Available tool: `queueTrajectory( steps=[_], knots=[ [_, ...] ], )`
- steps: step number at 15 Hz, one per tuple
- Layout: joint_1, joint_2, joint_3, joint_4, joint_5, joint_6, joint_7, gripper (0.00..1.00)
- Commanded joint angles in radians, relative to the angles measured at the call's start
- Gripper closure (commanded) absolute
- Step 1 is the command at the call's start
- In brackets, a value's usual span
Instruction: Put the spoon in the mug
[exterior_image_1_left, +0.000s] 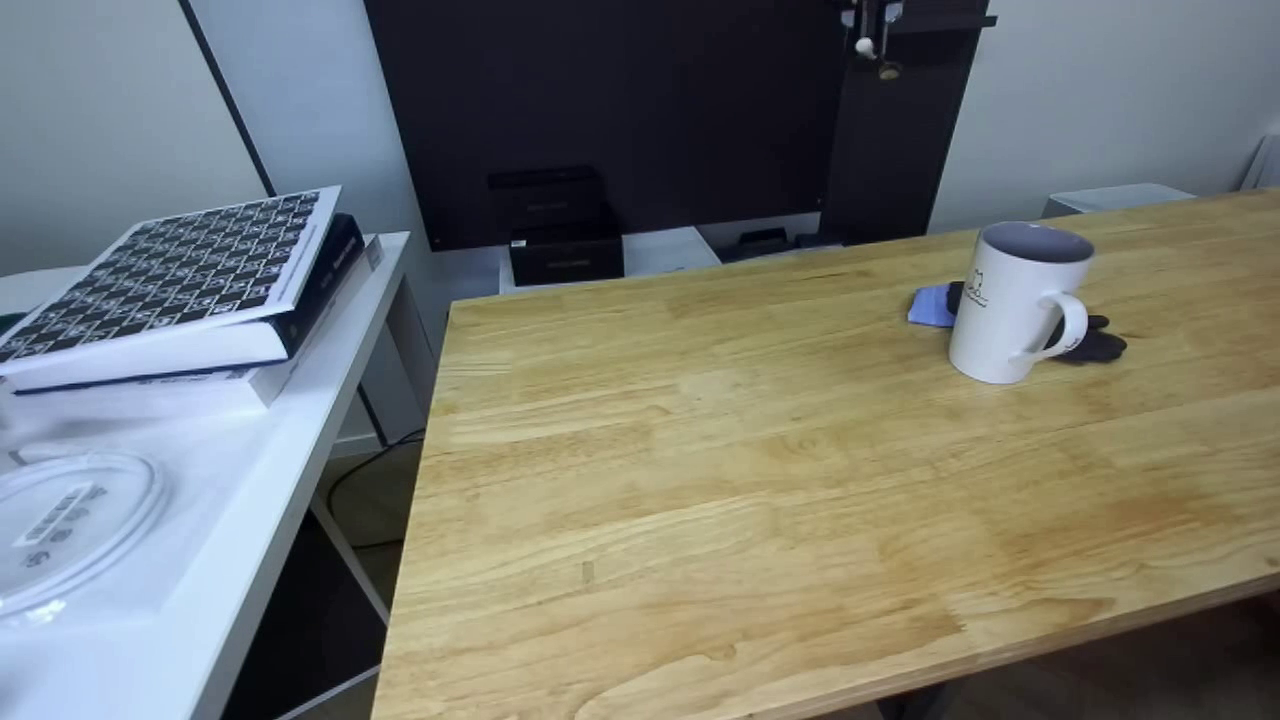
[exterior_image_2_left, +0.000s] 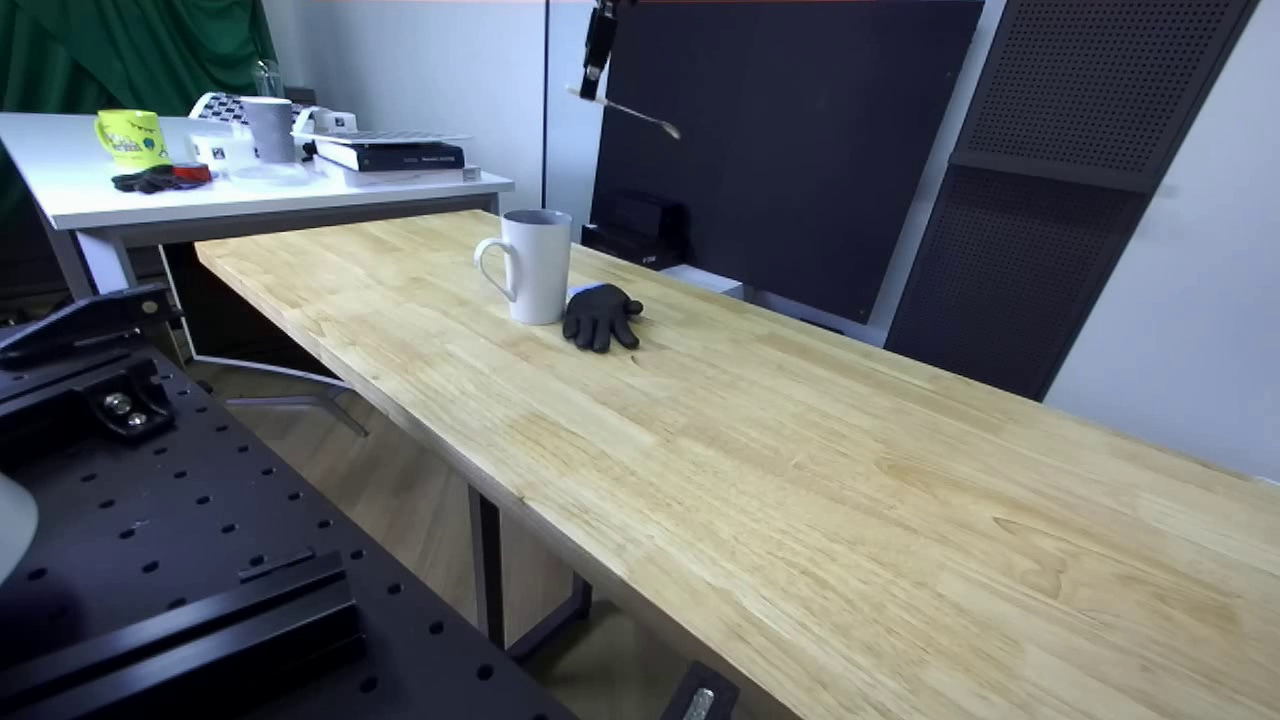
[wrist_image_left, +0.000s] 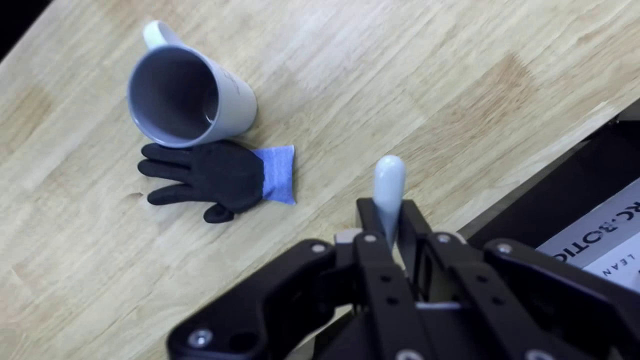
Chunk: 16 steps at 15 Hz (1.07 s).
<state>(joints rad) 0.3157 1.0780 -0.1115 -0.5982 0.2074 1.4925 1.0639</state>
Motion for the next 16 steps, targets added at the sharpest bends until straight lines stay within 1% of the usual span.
queueTrajectory(
  steps=[1, 4, 10, 13, 16],
  knots=[
    [-0.024, -0.069, 0.024, -0.017, 0.066, -0.093, 0.066, 0.96],
    [-0.048, -0.109, 0.042, -0.03, 0.137, -0.148, 0.075, 0.96],
    [-0.126, -0.139, 0.075, -0.079, 0.316, -0.164, 0.088, 0.96],
    [-0.169, -0.147, 0.094, -0.137, 0.41, -0.178, 0.083, 0.96],
    [-0.199, -0.171, 0.106, -0.223, 0.495, -0.184, 0.073, 0.96]
  ],
)
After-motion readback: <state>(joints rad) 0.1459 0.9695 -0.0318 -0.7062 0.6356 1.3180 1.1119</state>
